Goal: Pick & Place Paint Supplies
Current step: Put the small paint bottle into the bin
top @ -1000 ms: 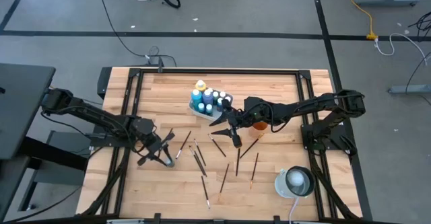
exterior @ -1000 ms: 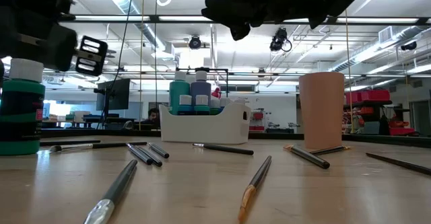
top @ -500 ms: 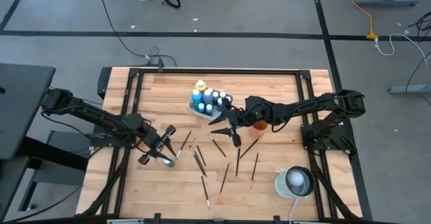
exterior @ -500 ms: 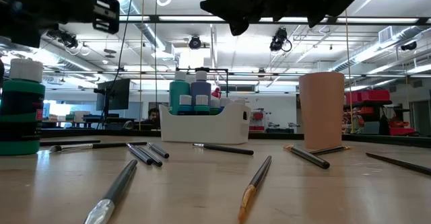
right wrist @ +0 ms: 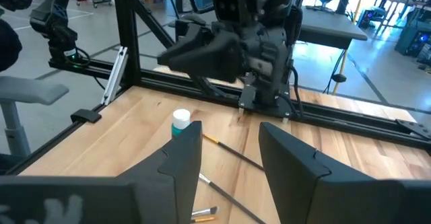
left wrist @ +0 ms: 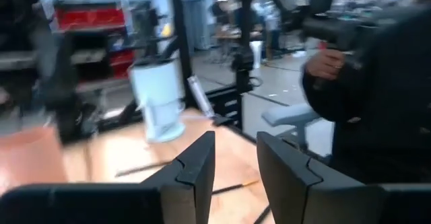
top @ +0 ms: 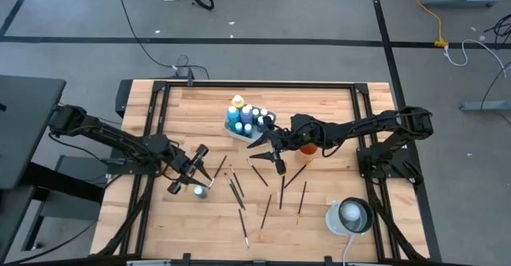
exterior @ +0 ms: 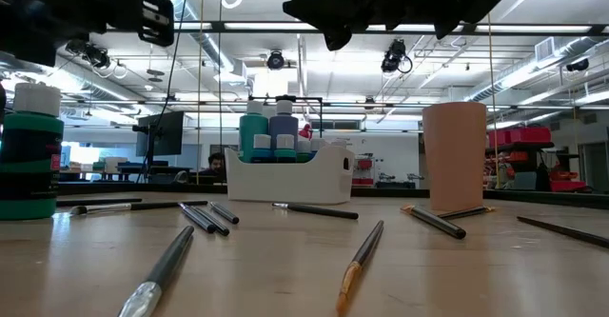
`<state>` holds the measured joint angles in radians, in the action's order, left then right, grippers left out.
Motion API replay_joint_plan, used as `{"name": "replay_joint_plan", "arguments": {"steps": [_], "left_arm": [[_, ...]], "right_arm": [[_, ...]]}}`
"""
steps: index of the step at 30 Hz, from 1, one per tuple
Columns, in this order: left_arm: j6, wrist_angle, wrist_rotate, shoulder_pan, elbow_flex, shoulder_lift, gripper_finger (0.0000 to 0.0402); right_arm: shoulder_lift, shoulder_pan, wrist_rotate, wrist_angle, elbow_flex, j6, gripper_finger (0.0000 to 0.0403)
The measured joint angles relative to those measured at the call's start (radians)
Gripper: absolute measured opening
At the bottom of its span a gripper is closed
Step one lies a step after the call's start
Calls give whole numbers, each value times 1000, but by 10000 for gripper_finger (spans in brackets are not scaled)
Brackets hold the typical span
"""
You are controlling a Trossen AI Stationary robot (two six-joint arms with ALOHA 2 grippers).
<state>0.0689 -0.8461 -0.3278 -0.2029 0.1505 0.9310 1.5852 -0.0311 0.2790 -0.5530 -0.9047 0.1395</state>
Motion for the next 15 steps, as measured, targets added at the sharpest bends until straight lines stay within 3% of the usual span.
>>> {"name": "replay_joint_plan", "arguments": {"steps": [4,15], "left_arm": [[-118,83,26,1,0,0,138],[-133,295,-24,-73,0,0,212]], "right_arm": [[0,0,0,0,0,0,152],[0,0,0,0,0,-4,152]]}}
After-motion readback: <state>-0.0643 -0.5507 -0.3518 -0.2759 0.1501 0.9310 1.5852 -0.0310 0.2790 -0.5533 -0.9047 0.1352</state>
